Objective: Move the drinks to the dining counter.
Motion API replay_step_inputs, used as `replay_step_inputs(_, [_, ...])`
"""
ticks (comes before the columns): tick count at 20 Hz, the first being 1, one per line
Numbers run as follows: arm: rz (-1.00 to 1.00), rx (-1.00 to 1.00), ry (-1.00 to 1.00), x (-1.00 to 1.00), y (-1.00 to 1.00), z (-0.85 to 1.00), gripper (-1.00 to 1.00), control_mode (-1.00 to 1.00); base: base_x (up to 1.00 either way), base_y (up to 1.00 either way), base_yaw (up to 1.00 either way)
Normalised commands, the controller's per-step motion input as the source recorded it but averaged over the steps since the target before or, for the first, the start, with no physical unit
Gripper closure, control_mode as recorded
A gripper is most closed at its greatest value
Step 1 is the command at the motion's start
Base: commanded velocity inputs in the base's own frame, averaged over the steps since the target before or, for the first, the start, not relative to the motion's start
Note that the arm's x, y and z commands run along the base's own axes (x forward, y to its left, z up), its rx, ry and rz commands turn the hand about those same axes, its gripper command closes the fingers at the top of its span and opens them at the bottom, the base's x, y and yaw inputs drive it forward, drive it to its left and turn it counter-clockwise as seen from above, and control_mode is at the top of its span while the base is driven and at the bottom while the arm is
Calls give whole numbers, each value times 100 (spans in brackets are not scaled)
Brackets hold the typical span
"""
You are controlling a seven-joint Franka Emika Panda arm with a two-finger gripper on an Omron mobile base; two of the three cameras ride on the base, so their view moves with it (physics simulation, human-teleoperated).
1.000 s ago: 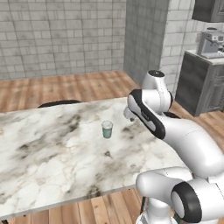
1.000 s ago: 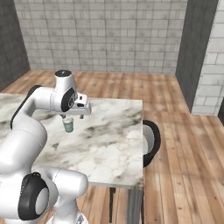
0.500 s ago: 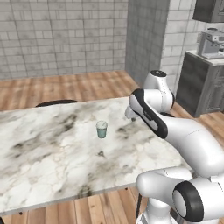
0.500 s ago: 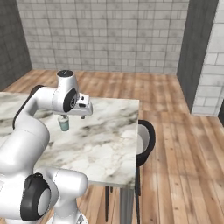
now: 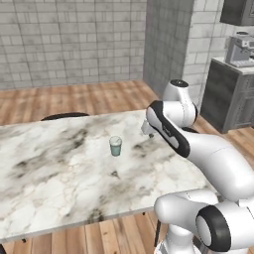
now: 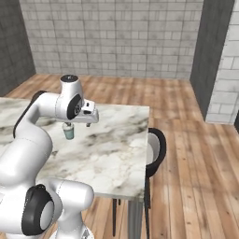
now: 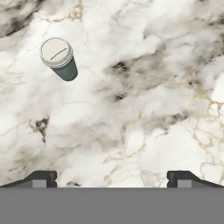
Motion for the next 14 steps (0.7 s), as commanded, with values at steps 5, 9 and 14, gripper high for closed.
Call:
replay_step_inputs(5, [0,0,0,0,0,0,-100,100,-34,-6,-19])
replay_step_inputs(9, [0,0,0,0,0,0,-100,100,-42,0,-7])
replay_step_inputs(14, [0,0,0,0,0,0,-100,100,-82,-3,-1])
